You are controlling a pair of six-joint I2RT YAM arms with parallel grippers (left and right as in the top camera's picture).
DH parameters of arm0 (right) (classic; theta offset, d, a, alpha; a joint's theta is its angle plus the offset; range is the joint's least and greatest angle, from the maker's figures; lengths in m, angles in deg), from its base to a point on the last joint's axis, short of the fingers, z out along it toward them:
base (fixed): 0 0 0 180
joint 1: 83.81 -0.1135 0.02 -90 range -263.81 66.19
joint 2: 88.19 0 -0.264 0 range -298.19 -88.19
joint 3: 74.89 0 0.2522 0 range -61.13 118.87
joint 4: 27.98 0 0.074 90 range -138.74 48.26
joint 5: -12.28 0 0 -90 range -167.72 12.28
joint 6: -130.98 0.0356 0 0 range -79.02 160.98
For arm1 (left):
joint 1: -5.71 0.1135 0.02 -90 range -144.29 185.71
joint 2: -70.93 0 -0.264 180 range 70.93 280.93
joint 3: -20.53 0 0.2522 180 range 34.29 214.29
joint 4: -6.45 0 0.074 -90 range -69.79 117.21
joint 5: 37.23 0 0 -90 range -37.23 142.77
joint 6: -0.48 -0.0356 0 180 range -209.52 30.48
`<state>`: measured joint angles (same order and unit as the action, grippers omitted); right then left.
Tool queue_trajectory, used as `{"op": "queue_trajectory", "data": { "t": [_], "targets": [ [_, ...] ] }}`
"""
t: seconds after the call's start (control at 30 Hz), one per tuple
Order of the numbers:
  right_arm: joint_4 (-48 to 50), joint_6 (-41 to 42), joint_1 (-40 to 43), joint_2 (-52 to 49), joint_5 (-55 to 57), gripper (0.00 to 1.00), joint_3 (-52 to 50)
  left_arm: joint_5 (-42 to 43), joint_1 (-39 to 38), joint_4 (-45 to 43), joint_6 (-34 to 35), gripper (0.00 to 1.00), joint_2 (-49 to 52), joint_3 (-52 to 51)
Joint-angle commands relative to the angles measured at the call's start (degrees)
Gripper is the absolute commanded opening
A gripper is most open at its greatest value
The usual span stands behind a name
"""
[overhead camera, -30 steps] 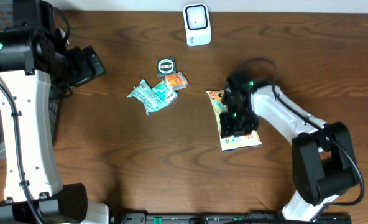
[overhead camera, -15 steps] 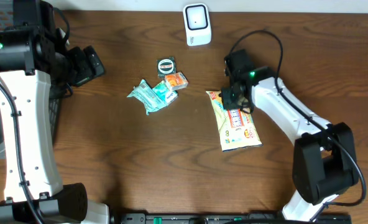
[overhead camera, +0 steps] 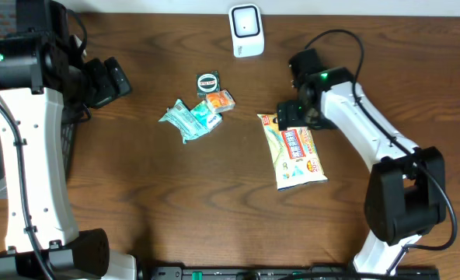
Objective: Scan the item barcode
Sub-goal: 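Adjust the bag's position on the table with the right gripper, then grasp the yellow snack bag edge and lift it with the right gripper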
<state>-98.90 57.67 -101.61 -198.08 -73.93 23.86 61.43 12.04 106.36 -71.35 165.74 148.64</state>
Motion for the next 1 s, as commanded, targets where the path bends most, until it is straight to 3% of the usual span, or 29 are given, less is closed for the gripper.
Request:
{"op": "queue_trajectory", "data": {
  "t": [0.0, 0.13, 0.4, 0.53, 0.63, 0.77, 0.97],
  "targets": [
    [-2.75, -5.79, 3.72, 0.04, -0.63, 0.99, -1.01, -0.31, 0.13, 0.17, -0.13, 0.98, -0.48, 0.46],
    [-0.63, -12.07, 6.62, 0.04, -12.02, 0.99, -5.86, -0.31, 0.13, 0.17, -0.13, 0.98, -0.48, 0.46],
    [11.85, -15.50, 9.57, 0.04, -30.34, 0.99, -17.84, -0.31, 0.13, 0.17, -0.13, 0.98, -0.48, 0.46],
    [15.19, -15.50, 9.27, 0.02, -32.65, 0.95, -21.77, -0.31, 0.13, 0.17, -0.13, 0.98, -0.48, 0.46],
    [17.66, -15.34, 9.05, 0.02, -32.68, 0.77, -24.94, -0.31, 0.13, 0.17, -0.13, 0.98, -0.48, 0.46],
    [21.75, -11.10, 9.03, 0.04, -32.68, 0.03, -28.79, -0.31, 0.13, 0.17, -0.13, 0.98, -0.48, 0.46],
    [21.57, -6.84, 9.81, 0.50, -36.26, 0.01, -25.59, -0.31, 0.13, 0.17, -0.13, 0.98, -0.48, 0.46]
  ]
}}
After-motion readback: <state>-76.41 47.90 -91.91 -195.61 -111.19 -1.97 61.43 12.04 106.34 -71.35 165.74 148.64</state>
